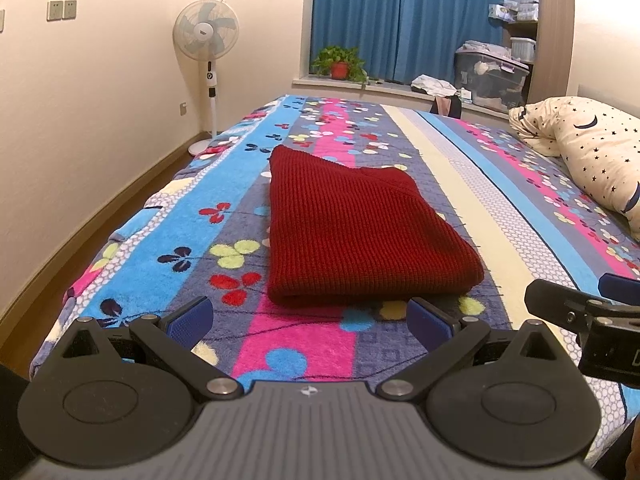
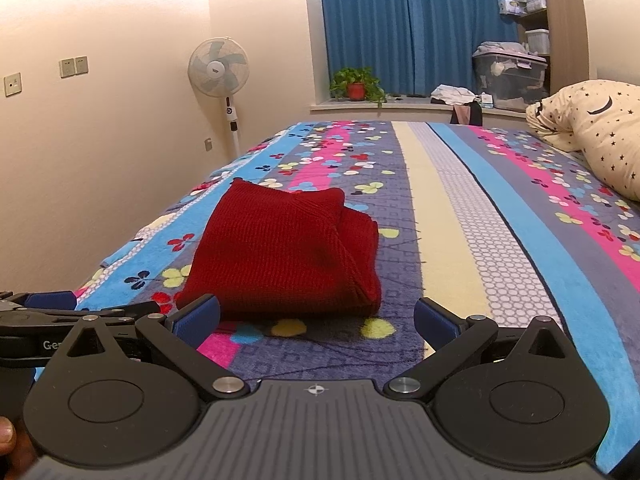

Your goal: Fold small clothes

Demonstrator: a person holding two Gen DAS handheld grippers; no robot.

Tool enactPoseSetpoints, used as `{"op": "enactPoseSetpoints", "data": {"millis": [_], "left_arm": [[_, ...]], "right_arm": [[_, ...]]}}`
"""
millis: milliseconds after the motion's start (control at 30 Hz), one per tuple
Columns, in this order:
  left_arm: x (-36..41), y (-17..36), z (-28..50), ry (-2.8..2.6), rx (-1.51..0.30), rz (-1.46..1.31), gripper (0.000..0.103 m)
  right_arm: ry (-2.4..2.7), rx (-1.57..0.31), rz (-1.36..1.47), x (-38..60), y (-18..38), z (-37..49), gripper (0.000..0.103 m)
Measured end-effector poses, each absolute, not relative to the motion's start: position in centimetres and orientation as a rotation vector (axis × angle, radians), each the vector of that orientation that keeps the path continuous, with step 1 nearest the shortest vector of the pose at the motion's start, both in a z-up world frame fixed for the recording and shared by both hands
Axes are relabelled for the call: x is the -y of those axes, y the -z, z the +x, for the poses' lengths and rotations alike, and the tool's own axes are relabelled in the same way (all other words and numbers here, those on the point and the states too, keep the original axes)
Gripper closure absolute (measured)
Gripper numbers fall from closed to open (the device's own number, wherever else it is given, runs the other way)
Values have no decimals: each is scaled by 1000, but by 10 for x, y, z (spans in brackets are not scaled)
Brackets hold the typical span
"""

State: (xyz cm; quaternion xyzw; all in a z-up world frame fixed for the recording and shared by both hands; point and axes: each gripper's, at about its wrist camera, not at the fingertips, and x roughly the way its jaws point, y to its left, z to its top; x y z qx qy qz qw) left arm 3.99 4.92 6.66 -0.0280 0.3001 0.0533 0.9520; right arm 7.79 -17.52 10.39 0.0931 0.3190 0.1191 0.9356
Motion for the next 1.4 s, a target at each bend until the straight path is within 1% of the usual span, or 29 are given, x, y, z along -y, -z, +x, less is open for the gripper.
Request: {"op": "enactPoseSetpoints", "data": {"millis": [1400], "left_arm": [[-48,-68,40,-90,-595,-43,0]], "right_arm": [[-263,-636,159,175,-107,75,1]]}}
